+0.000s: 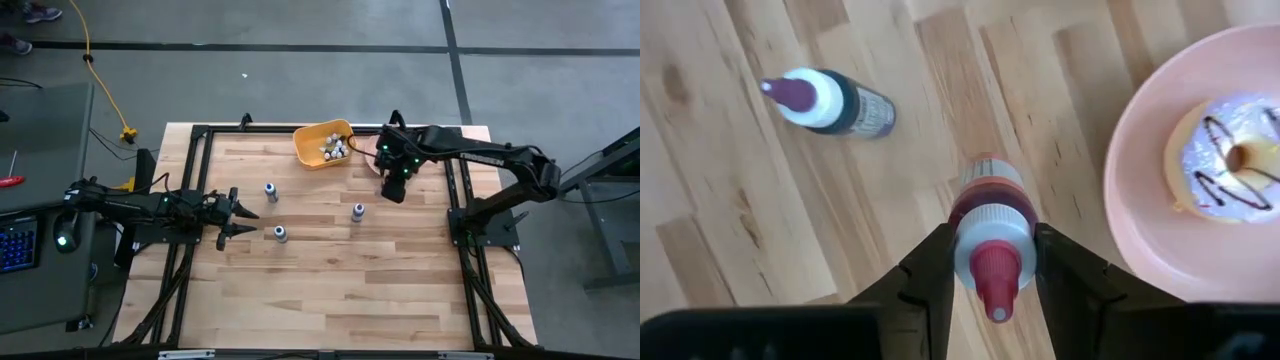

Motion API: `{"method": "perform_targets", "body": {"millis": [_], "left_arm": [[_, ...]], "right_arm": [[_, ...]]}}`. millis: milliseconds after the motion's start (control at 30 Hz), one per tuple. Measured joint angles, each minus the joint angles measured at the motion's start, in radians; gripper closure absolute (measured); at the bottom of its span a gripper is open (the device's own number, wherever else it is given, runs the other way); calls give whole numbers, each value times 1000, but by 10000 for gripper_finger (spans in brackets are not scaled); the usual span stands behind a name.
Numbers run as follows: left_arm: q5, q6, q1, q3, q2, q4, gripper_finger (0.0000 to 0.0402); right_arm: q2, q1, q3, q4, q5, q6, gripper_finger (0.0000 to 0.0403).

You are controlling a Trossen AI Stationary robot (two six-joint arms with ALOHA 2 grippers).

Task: Pick & Place food coloring
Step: Put the large pink food coloring bottle into the yellow bin

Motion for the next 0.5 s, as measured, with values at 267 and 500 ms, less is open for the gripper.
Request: {"method": "perform_targets", "body": {"millis": [267,500], "left_arm": [[0,0,0,0,0,0,238],[0,0,0,0,0,0,238]], "right_arm": [[-80,0,1,5,-6,23,294],[-81,7,109,-5,14,18,294]]}}
